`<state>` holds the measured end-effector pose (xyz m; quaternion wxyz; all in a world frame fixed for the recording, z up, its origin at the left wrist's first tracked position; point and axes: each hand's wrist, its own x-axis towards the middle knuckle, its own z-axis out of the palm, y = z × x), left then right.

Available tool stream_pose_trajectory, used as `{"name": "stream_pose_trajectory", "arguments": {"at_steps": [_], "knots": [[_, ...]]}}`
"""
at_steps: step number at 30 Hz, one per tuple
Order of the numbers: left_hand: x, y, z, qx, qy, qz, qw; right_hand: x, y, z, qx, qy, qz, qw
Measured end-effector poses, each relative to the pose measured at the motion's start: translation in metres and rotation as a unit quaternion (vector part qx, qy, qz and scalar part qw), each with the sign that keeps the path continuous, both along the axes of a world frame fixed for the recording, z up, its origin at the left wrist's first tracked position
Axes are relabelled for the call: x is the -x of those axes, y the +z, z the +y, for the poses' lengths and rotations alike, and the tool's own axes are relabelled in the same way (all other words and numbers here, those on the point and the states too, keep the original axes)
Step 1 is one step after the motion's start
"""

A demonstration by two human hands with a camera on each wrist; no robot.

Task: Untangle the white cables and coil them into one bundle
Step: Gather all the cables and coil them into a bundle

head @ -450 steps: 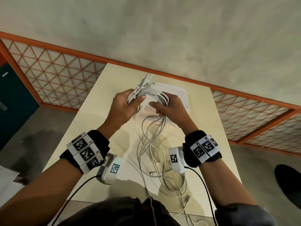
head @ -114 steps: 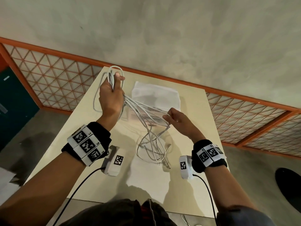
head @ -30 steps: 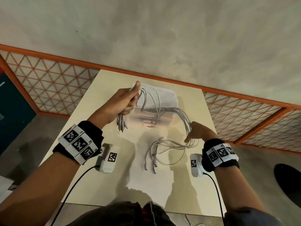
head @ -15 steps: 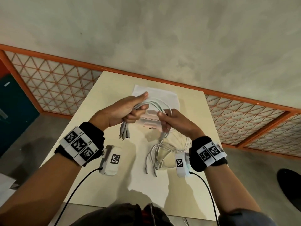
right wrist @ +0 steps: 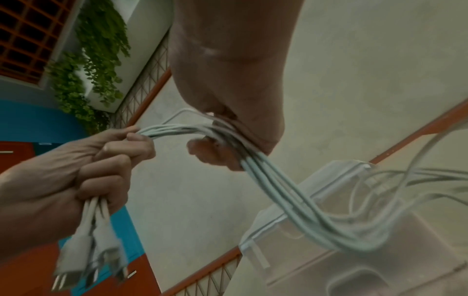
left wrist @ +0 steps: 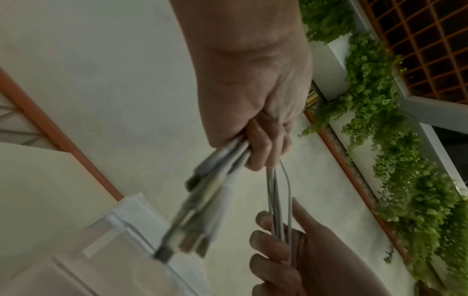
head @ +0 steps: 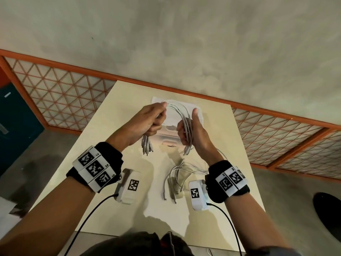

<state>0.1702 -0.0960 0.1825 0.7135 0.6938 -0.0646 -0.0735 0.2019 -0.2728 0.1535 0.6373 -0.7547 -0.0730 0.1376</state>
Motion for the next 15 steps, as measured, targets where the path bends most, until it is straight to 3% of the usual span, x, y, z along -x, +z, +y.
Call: {"name": "stream_pose_trajectory", "arguments": {"at_steps": [5,8,11,15], "knots": [[0.005,0.001,-0.004,-0.081,-0.072,-0.002,0.994,0.002,0.010,0.005,0.045,-0.020,-0.032,0.998],[0.005,0.001,-0.004,-0.102,-0.078,0.013,0.992,0.002,0.005,0.001,0.026,-0.013,-0.014,0.999],[0.005,-0.002,-0.003,-0.083,-0.061,0.046,0.994,-0.001,0.001,-0.005,-0.012,0.015,0.007,1.000],[0.003,-0.005,-0.002,-0.064,-0.041,0.000,0.997,-0.002,0.004,-0.013,-0.023,0.063,-0.028,0.997]]}}
